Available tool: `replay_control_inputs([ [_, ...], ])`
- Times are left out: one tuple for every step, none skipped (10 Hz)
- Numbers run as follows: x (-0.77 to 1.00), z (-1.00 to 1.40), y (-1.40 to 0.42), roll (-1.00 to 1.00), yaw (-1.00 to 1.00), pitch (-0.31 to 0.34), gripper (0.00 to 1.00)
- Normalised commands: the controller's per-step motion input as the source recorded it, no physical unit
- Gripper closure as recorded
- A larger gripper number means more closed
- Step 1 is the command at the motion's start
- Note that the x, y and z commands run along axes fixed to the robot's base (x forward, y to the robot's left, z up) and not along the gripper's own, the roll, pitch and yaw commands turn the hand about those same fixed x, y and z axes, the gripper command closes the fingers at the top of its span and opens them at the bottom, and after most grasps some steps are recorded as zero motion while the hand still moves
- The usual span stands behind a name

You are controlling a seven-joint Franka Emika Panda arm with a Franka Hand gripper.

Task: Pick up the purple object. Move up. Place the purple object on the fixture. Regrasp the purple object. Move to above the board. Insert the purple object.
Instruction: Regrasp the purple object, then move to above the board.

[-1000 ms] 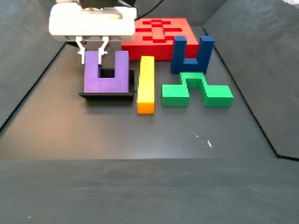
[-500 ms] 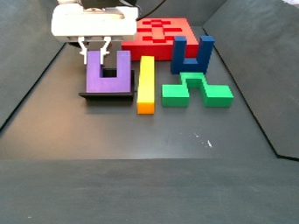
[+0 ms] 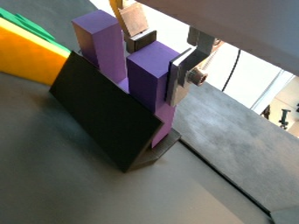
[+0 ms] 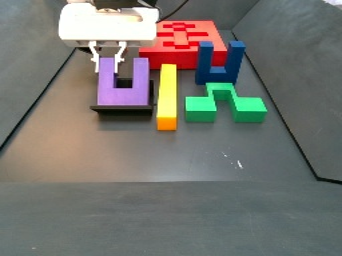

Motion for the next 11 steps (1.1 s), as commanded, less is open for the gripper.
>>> replay_control_inputs([
  [0.00, 0.00, 0.00, 0.00, 0.00, 0.000, 1.00],
  [0.00, 0.00, 0.00, 0.00, 0.00, 0.000, 1.00],
  [0.00, 0.00, 0.00, 0.00, 0.00, 0.000, 1.00],
  [0.00, 0.00, 0.00, 0.00, 0.00, 0.000, 1.00],
  [0.00, 1.40, 0.00, 0.00, 0.00, 0.000, 1.00],
  [-0.01, 1.40, 0.01, -0.02, -0.01, 0.034, 1.00],
  [-0.04, 1.40, 0.00, -0.07, -0.03, 0.051, 1.00],
  [-0.04, 1.40, 0.02, -0.05, 0.00, 0.057, 1.00],
  [-0.02, 1.40, 0.00, -0.02, 0.01, 0.071, 1.00],
  [-0.02, 1.40, -0.01, 0.00, 0.02, 0.071, 1.00],
  [-0.02, 1.40, 0.00, -0.01, 0.03, 0.070, 1.00],
])
